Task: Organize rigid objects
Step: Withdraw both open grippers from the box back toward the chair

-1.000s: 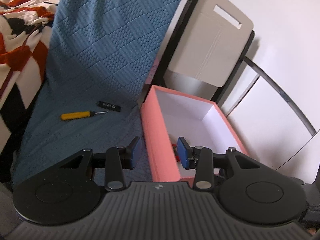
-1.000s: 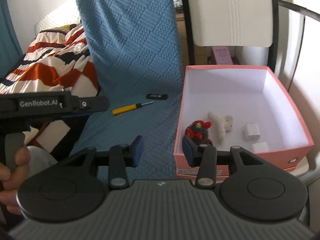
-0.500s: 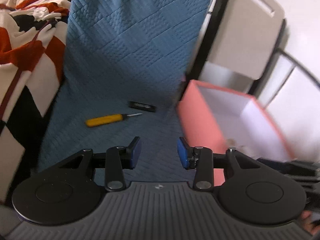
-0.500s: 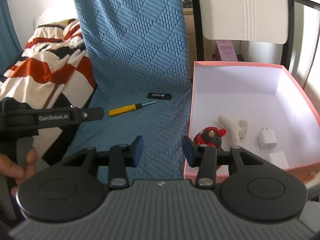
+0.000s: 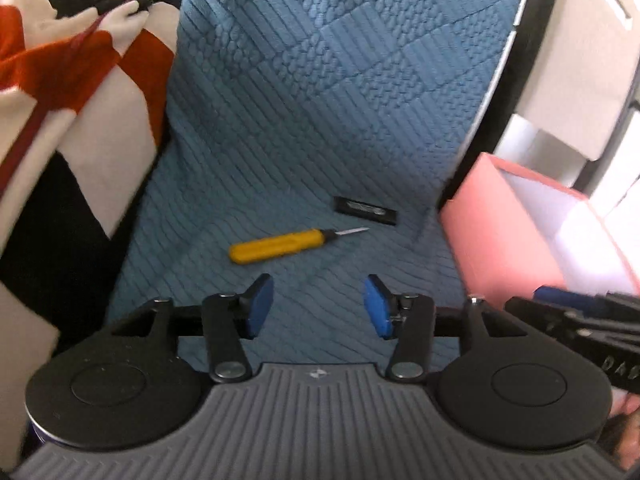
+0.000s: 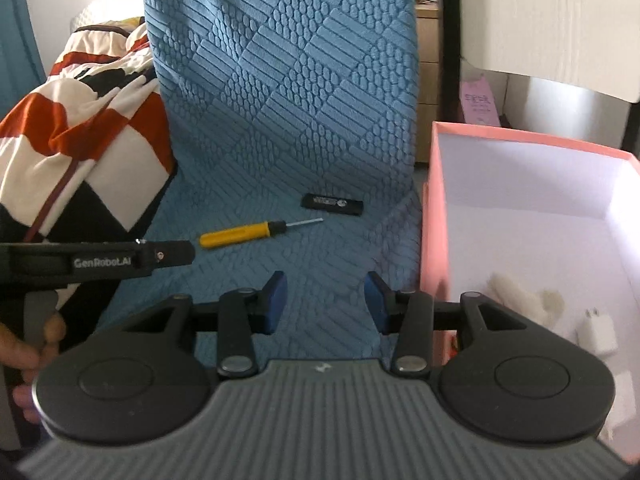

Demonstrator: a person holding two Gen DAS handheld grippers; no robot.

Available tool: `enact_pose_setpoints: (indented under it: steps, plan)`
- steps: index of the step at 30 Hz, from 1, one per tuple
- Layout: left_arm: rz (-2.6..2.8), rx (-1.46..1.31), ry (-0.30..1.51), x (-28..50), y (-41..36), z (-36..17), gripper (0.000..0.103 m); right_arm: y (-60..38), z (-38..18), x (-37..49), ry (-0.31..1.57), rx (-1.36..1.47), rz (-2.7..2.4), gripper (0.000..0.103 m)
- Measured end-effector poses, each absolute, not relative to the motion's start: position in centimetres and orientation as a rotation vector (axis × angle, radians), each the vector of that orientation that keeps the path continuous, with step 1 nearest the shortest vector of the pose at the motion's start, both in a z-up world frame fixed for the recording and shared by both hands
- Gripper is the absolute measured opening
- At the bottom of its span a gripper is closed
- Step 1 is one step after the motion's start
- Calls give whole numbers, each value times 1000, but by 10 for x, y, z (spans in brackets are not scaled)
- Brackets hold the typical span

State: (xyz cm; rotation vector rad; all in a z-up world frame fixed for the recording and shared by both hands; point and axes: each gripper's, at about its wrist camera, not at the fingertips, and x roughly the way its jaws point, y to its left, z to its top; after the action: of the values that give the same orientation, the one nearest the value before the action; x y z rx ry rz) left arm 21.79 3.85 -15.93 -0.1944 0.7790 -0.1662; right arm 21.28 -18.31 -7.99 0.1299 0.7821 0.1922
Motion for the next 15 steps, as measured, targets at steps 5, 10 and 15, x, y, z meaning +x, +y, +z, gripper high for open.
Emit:
enact_pose_setpoints:
  steps: [5,10,15]
  plan:
    - [-181,-277,828,243,55,-159,60,-171,-82,237,756,42,211,46]
    - [-173,-236,868,271,63,-160,60,-168,-92,267,778,29,219,46]
    - [-191,-321,900,302,89,-161,60,-170,-106,299,819,70,188,46]
